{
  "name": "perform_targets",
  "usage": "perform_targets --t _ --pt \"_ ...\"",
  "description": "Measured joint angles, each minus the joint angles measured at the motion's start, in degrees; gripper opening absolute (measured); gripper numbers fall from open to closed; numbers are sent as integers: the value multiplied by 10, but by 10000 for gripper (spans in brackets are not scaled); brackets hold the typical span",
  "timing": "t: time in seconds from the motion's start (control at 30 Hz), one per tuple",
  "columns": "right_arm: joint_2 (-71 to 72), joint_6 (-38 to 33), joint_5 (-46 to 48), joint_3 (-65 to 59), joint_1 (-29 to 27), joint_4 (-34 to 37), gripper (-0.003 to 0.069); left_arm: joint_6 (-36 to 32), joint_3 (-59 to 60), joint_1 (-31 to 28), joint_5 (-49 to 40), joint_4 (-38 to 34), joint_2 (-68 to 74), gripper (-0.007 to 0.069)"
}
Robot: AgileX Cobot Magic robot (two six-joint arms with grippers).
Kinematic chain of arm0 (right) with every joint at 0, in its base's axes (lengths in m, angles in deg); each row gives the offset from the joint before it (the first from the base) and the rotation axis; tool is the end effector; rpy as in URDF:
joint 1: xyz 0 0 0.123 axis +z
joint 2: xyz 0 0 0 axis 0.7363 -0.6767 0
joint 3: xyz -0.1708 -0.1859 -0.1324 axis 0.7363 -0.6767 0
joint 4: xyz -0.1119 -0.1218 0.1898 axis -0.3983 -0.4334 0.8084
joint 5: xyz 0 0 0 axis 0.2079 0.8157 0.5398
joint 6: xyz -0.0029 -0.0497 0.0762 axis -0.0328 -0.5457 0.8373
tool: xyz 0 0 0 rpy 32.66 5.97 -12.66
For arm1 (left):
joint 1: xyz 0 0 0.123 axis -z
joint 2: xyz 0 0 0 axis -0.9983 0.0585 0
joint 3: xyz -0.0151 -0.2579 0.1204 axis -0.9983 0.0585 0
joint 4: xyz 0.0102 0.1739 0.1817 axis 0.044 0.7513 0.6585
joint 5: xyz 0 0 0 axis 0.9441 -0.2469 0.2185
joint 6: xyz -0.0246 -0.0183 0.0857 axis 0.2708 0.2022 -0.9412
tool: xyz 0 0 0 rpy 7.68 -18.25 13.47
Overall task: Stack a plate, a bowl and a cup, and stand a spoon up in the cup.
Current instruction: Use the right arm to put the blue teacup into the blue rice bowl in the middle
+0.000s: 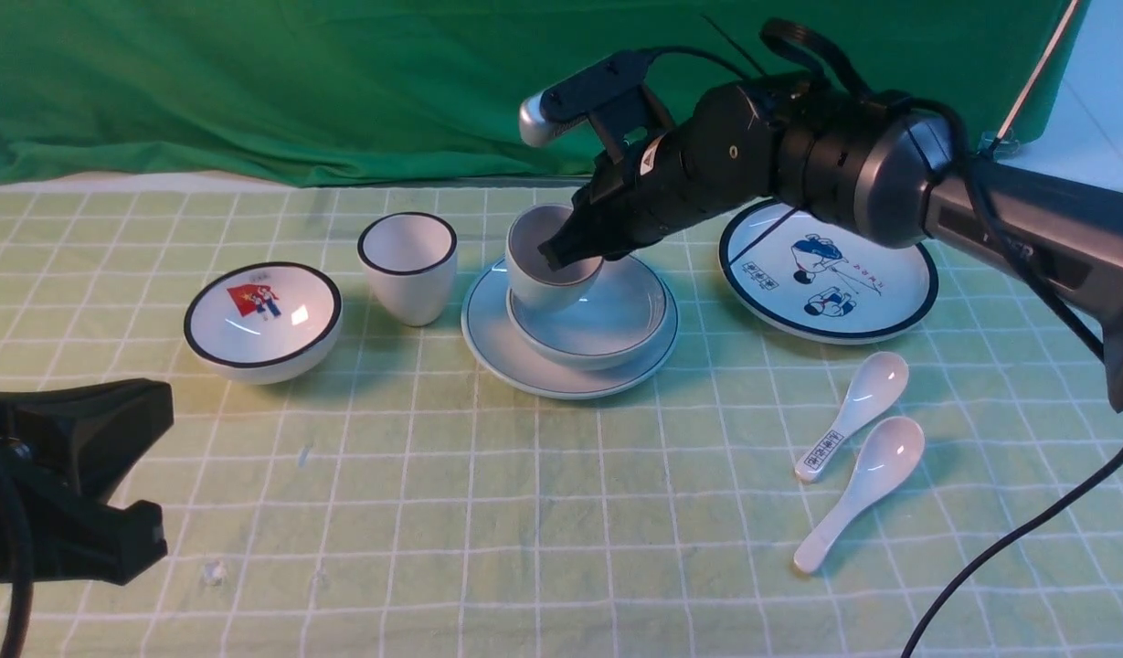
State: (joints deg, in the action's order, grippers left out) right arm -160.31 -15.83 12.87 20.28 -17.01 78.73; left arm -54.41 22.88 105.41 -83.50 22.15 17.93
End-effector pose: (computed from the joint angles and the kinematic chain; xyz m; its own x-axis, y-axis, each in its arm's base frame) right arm 0.4272 0.2634 0.2260 -0.5630 -0.4825 -0.6710 -0.6522 0.7581 0.0021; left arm 0.1214 -0.0382 0.3093 -0.3414 0.0608 -0.9379 0.2753 0.9606 -0.0380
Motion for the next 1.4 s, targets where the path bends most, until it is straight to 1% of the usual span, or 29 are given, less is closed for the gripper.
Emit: perform_targets --t 0.43,0.5,0.53,0.6,0.7,1.17,1.3,1.33,1.37,1.4 --pt "0 8 -20 4 0 6 95 0 0 0 1 0 0 10" --pt "0 8 17 17 -1 -5 95 0 0 0 2 0 0 10" --pt "0 8 17 20 -1 -7 95 0 0 0 2 0 0 10" --pt "0 8 67 32 -5 -17 95 0 0 0 2 0 0 10" --pt "0 8 98 36 -10 -22 95 0 0 0 2 0 0 10" --pt "-21 4 91 36 -12 -24 99 0 0 0 3 0 0 10" --pt "-28 4 87 36 -16 -24 144 0 0 0 3 0 0 11" --pt "-28 4 86 36 -16 -24 180 0 0 0 3 0 0 13" --pt "-28 4 86 37 -16 -24 187 0 0 0 3 0 0 13" --pt "-27 4 84 38 -16 -24 225 0 0 0 3 0 0 14"
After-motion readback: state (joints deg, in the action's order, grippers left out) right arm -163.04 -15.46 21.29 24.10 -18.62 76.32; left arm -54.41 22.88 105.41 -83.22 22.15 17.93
